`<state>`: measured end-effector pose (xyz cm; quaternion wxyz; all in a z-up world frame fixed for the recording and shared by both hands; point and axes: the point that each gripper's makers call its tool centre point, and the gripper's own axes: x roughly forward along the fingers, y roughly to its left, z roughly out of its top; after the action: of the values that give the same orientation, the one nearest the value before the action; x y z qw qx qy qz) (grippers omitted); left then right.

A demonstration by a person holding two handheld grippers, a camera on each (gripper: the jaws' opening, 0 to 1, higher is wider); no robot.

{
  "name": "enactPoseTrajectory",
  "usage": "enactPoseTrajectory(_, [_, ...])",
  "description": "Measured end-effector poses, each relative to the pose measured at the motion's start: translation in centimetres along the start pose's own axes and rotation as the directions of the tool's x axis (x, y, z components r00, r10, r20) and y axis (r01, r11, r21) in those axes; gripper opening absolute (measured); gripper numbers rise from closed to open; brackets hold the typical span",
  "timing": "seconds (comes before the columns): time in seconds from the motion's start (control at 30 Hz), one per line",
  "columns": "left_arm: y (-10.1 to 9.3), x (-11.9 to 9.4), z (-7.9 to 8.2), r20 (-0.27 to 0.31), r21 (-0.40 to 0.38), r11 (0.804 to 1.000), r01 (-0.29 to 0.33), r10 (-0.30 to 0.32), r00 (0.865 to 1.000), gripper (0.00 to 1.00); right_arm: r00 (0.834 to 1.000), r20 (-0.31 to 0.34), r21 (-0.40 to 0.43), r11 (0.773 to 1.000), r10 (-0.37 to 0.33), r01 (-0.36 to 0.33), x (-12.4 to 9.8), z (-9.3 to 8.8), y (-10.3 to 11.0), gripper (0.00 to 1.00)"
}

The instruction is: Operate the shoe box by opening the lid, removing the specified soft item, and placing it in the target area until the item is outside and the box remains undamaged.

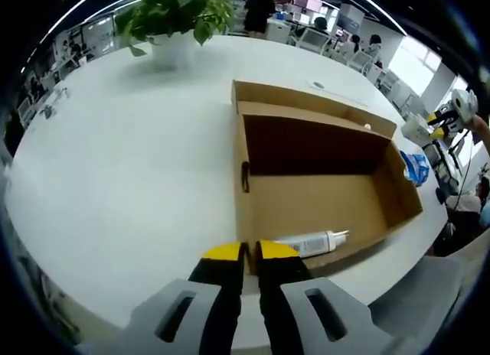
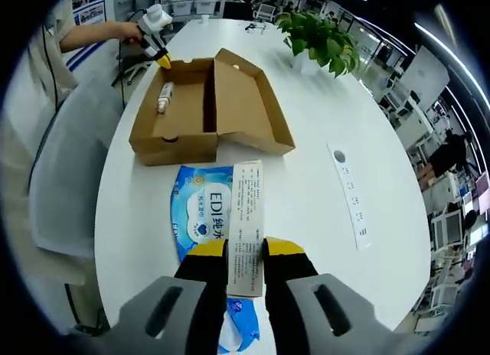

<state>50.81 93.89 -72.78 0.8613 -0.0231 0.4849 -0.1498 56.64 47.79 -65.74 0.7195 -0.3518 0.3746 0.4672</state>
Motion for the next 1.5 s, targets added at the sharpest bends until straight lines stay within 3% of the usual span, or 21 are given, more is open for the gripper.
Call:
enactPoseTrajectory(1.17, [-0.2,0.3,0.0,-0.058,0.015,1.0,-0.027,0.028,0.998,0.03,0.989,-0.138,-0.017,0.998,0.054,-0.056,2.6,-11.6,-3.2,0.15])
enactPoseTrajectory(1.5, [-0.2,0.4,0.0,-0.069,0.014,0.999,-0.046,0.047,0.996,0.03,0.984,-0.167,-0.038,0.997,0.067,-0.074,3.0,-13.9,-3.4,0.15])
